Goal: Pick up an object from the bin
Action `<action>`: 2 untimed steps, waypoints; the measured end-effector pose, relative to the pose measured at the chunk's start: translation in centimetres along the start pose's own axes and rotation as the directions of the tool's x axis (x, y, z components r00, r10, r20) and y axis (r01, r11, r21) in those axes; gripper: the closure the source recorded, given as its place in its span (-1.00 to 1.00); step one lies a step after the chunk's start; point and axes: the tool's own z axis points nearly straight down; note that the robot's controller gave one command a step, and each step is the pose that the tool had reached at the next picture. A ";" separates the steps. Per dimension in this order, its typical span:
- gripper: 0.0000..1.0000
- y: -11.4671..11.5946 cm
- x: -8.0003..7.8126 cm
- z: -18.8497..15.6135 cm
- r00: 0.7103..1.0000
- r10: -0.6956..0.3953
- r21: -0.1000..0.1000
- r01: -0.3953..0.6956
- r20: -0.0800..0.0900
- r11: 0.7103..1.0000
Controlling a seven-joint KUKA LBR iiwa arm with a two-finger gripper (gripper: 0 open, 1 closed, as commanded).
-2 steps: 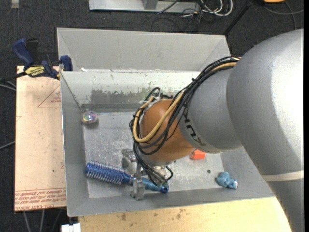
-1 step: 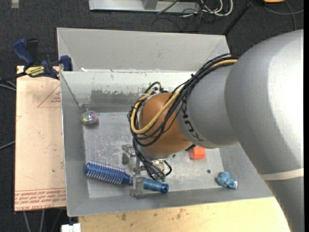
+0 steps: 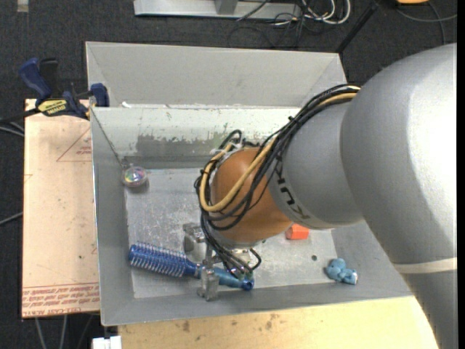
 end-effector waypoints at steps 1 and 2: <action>1.00 0.0 0.4 0.2 1.000 0.000 0.001 0.000 -0.015 1.000; 1.00 -1.6 -2.0 -12.8 1.000 -0.002 0.002 0.002 -0.005 1.000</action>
Offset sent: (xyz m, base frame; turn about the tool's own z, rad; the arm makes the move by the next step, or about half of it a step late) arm 0.0000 0.0000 0.0000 0.0000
